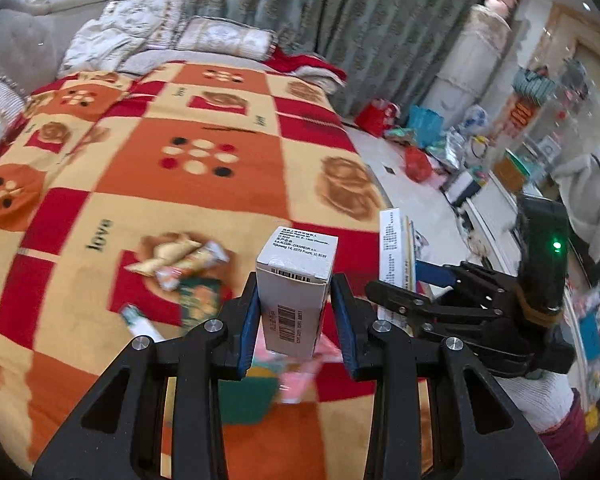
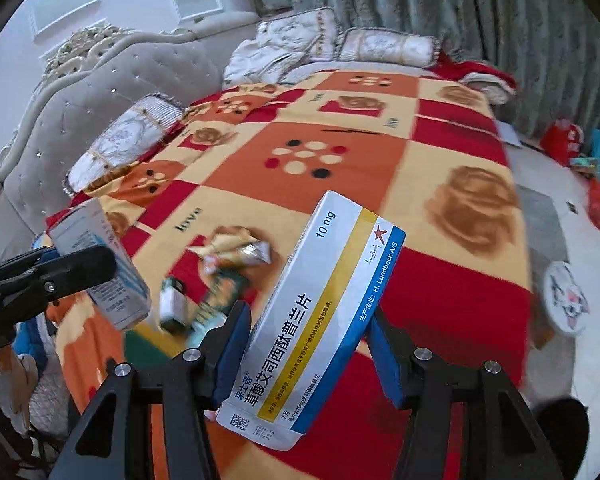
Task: Collect trash
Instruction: 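Carry both medicine boxes over the black bin with both tools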
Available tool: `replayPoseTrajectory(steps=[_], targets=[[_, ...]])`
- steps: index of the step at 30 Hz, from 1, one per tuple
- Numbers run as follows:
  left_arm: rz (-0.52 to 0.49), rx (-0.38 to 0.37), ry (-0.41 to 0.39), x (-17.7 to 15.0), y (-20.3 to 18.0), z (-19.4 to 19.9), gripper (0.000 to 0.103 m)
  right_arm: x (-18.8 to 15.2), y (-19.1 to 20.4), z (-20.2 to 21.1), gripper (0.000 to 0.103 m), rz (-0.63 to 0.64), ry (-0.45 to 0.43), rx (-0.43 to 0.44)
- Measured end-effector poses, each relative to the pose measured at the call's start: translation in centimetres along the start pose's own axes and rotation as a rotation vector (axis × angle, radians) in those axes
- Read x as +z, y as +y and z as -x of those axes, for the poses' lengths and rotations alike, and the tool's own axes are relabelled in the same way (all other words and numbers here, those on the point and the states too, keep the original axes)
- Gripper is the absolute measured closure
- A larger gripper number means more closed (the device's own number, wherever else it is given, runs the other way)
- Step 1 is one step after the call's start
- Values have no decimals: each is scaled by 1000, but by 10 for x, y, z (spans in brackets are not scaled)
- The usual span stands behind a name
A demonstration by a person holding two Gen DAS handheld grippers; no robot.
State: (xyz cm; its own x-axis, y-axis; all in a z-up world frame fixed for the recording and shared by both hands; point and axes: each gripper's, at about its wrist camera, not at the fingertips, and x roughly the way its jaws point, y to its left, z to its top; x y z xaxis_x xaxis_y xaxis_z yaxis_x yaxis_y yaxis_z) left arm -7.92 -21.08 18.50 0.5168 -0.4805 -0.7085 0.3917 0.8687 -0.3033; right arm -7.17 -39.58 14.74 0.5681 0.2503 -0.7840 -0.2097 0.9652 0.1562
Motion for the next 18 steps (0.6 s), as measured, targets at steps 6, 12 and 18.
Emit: replayPoseTrajectory(steps=[6, 12, 18], targets=[[-70, -52, 25, -14, -61, -17, 71, -43, -47, 39, 47, -43, -5, -84], [-125, -110, 55, -22, -118, -36, 71, -83, -101, 74, 47, -135, -21, -146], [-186, -163, 91, -31, -174, -59, 71, -108, -141, 93, 47, -187, -10, -211]])
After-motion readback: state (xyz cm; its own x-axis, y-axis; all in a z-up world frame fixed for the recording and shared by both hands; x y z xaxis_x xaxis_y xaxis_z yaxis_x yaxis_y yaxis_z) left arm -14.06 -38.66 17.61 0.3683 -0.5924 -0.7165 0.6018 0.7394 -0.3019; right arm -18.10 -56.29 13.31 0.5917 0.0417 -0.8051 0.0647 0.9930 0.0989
